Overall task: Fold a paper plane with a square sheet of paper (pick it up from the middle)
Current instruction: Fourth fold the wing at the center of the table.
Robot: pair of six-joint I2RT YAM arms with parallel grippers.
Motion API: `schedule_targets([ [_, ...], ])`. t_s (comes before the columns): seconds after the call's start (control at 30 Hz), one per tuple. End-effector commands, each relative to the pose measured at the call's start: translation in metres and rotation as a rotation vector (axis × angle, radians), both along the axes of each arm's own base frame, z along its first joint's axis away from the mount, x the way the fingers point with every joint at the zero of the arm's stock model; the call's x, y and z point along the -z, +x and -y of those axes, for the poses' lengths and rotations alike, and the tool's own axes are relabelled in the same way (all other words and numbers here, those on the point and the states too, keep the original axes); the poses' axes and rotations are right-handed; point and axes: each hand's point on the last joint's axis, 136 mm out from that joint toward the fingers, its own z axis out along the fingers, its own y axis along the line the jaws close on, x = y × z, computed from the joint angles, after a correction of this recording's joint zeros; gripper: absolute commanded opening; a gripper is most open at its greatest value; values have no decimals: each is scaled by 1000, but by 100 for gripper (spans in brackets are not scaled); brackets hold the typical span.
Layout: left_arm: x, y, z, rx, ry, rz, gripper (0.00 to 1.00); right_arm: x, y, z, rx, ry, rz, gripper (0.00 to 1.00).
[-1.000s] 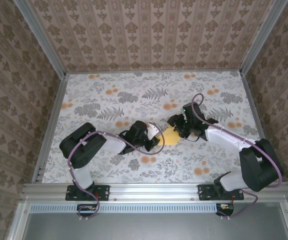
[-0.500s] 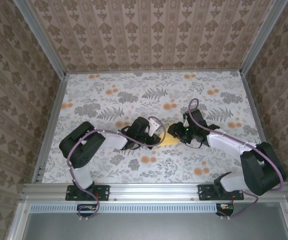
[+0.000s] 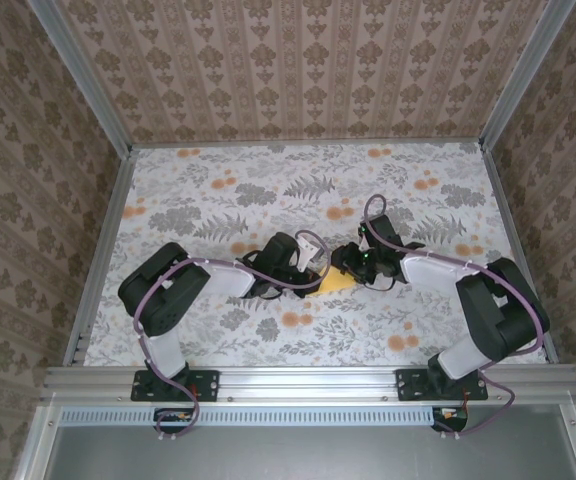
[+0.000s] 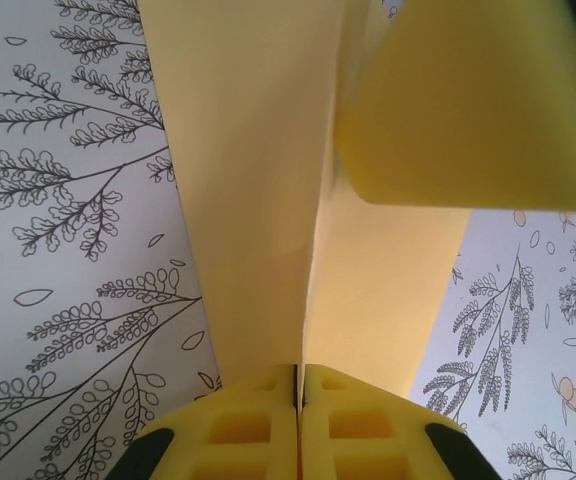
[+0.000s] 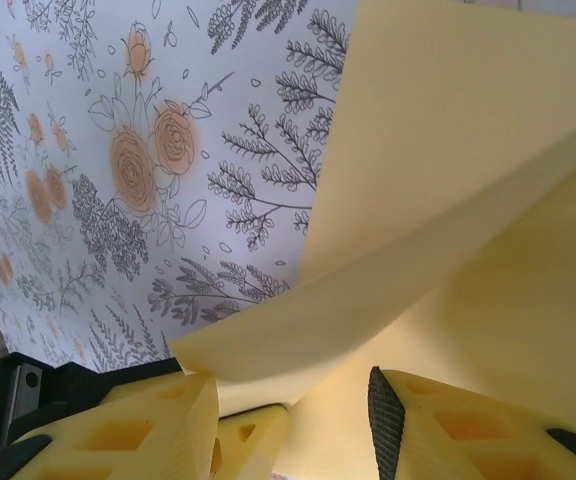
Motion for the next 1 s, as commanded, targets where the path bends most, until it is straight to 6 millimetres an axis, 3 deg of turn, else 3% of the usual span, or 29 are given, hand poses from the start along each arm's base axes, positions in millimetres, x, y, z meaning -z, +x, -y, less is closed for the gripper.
schedule_targets([
  [0.0, -3, 0, 5, 8, -21, -37, 9, -1, 6, -7, -30, 0, 14, 46],
  [0.27, -5, -2, 6, 16, -33, -68, 19, 16, 2, 2, 1, -54, -36, 48],
  [0.5, -25, 11, 3, -31, -108, -95, 26, 22, -5, 5, -7, -56, -45, 49],
  [0.73, -20, 10, 6, -25, -128, -132, 23, 15, -4, 0, -23, -20, -12, 50],
  [0.97, -14, 3, 9, 4, -129, -157, 12, 14, -3, -1, -24, -12, -3, 50],
])
